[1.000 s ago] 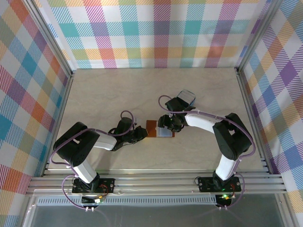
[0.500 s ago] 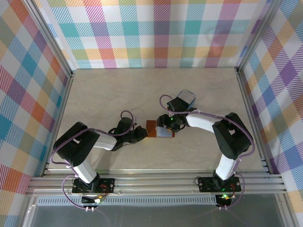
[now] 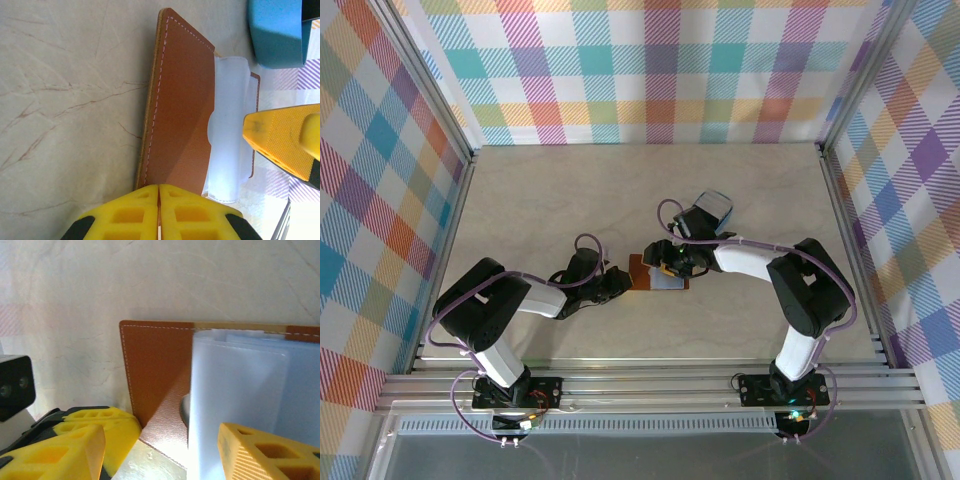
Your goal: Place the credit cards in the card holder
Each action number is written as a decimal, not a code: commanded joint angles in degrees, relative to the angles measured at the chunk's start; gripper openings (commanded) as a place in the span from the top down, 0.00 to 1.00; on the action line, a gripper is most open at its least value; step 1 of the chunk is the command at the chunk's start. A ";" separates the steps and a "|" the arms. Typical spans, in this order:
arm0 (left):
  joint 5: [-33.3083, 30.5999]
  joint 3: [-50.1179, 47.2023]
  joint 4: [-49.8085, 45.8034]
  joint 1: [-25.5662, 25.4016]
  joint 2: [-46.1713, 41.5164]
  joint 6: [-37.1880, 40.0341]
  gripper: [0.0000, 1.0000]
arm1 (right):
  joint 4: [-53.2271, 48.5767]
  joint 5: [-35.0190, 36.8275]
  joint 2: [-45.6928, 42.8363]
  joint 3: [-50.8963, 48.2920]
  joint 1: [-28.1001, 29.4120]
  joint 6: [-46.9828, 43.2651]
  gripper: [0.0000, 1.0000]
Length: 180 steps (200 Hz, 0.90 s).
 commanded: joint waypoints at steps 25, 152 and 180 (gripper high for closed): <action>-0.72 -0.15 -2.84 -0.78 3.69 0.36 0.90 | 1.94 -0.93 -0.44 -0.66 -0.18 -0.22 0.39; -1.05 0.20 -3.48 -0.78 4.28 0.45 0.90 | -18.32 18.54 -3.51 3.19 -0.17 -5.89 0.36; -0.96 0.55 -3.81 -0.78 4.47 0.54 0.90 | -17.22 16.42 -2.55 3.27 -0.18 -6.04 0.36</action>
